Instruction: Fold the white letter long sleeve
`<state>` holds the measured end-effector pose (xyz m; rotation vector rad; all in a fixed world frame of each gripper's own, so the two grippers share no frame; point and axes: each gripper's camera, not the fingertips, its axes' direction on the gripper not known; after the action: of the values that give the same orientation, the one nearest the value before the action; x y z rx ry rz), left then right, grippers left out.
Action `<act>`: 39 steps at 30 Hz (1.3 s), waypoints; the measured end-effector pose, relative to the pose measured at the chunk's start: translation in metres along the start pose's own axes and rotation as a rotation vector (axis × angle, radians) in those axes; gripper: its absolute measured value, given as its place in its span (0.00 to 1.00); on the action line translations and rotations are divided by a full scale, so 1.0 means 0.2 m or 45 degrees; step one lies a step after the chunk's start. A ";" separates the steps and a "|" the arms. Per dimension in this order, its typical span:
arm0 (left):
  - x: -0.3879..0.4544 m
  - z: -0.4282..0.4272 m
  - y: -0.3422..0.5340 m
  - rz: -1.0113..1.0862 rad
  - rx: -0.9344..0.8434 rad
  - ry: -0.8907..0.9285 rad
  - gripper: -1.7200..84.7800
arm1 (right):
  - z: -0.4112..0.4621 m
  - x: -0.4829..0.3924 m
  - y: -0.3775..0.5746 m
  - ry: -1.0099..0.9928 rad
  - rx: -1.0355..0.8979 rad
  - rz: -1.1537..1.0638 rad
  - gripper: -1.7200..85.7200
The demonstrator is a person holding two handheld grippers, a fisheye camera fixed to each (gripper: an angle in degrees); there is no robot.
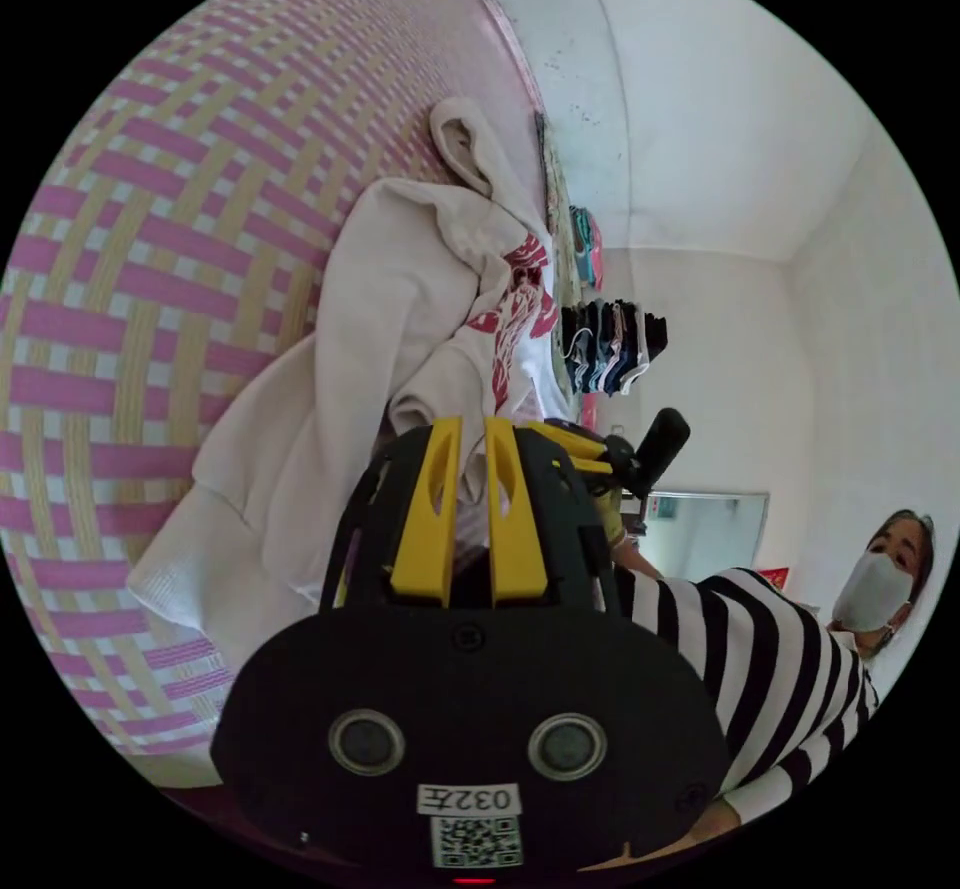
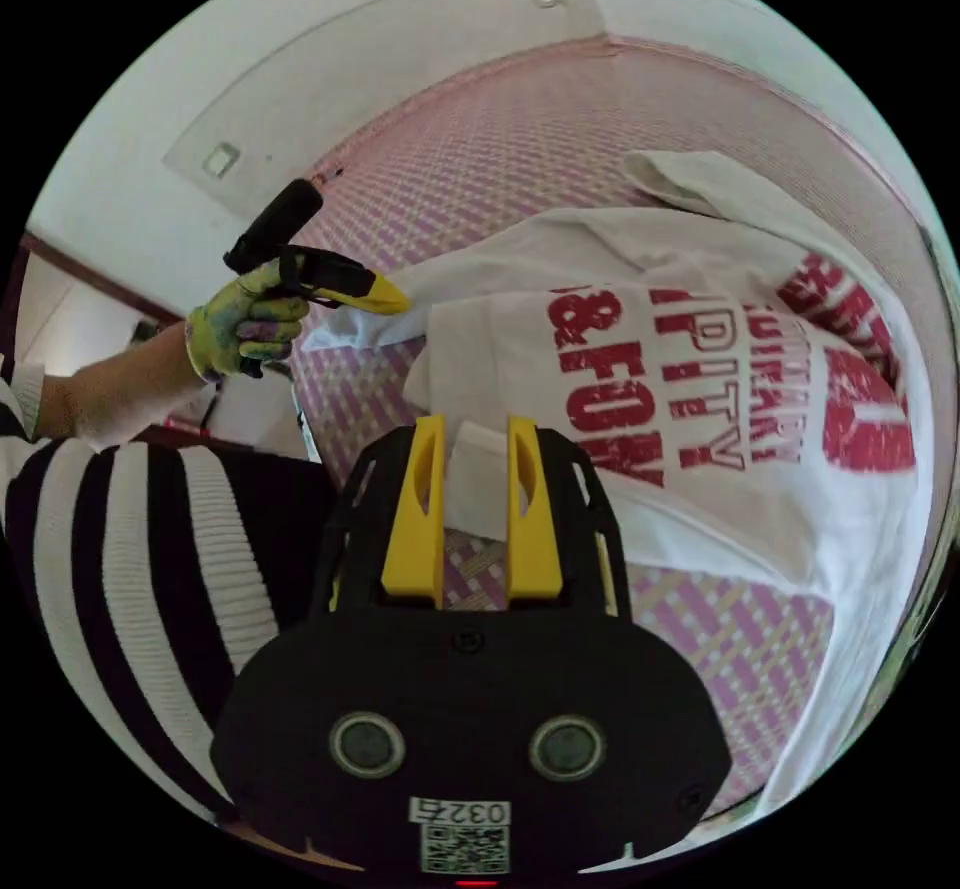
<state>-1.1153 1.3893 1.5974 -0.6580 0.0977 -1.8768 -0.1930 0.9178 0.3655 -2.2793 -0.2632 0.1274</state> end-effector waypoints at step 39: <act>0.30 0.32 0.00 0.016 0.035 -0.242 0.03 | -0.17 0.50 1.45 -0.443 0.239 0.910 0.12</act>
<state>-1.0990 1.3509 1.6759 -0.8113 -0.0468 -1.7914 -0.0471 0.7287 0.1692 -2.0546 0.3847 0.8796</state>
